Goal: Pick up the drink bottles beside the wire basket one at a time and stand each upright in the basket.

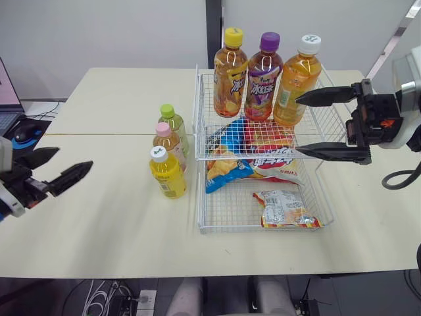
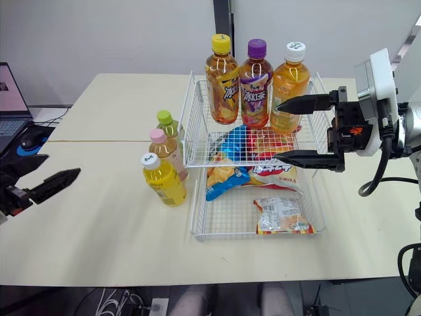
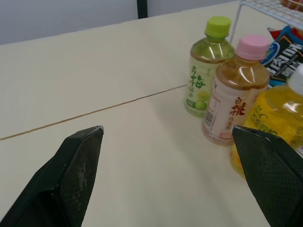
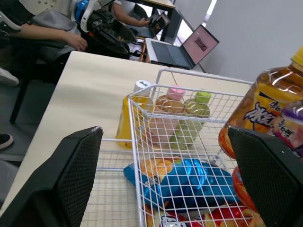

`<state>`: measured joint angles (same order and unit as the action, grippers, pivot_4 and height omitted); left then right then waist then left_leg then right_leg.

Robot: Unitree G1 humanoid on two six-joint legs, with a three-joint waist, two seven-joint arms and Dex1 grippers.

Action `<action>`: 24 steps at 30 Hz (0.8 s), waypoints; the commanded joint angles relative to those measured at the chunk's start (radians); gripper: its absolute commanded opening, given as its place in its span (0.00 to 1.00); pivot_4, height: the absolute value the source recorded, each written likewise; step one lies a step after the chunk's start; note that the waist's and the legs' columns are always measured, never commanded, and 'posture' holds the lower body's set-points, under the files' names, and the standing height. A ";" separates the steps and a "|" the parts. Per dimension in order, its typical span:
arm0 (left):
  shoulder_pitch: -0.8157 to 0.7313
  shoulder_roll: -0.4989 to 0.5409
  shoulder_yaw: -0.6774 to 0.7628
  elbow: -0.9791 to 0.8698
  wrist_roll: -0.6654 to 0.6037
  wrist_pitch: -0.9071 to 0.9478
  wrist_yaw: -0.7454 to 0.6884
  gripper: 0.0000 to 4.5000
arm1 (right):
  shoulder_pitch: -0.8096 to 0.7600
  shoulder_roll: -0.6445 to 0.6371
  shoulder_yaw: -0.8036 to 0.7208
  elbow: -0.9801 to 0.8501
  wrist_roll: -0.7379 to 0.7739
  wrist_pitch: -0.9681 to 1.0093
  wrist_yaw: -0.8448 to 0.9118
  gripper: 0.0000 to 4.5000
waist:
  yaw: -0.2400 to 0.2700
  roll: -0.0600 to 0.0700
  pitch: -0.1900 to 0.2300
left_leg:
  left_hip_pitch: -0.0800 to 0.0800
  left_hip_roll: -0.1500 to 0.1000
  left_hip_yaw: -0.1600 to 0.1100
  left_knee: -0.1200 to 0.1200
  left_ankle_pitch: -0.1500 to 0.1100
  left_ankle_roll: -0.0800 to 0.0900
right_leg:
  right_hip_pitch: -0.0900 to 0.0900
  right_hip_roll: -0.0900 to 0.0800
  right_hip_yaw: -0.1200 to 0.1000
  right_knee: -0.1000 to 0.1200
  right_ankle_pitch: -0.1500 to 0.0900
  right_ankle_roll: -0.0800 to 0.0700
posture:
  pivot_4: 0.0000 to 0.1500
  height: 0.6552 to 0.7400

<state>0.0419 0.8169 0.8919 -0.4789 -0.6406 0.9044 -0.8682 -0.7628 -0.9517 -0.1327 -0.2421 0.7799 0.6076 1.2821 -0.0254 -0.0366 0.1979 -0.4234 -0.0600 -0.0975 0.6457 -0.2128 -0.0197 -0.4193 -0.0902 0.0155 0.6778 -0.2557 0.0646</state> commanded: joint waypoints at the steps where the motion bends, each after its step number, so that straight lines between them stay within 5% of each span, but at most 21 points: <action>1: 0.025 -0.043 0.046 -0.117 -0.085 0.034 0.073 1.00 | -0.024 0.007 0.002 -0.005 0.034 0.017 0.033 1.00 | 0.000 0.000 0.000 | 0.000 0.000 0.000 0.000 0.000 0.000 | 0.000 0.000 0.000 0.000 0.000 0.000 | 1.00 1.00; 10: -0.063 -0.281 -0.168 -0.424 -0.265 0.077 0.502 1.00 | -0.047 0.043 0.030 0.005 0.031 0.025 0.043 1.00 | 0.008 -0.001 -0.001 | 0.002 0.000 0.000 0.001 0.000 0.000 | 0.003 0.001 -0.001 0.000 0.000 0.000 | 1.00 1.00; 24: -0.163 -0.344 -0.502 -0.425 -0.200 0.099 0.880 1.00 | -0.073 0.045 0.035 0.007 0.027 0.028 0.047 1.00 | 0.024 -0.001 -0.001 | 0.008 0.000 0.001 0.000 0.000 0.000 | 0.010 0.003 -0.001 -0.003 0.000 0.000 | 1.00 1.00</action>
<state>-0.1092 0.4730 0.4167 -0.9019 -0.8651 1.0185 -0.0092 -0.8071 -0.8979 -0.0765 -0.2190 0.8043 0.6390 1.3287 -0.0011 -0.0375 0.1971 -0.4153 -0.0605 -0.0968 0.6457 -0.2132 -0.0201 -0.4094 -0.0873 0.0149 0.6744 -0.2552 0.0644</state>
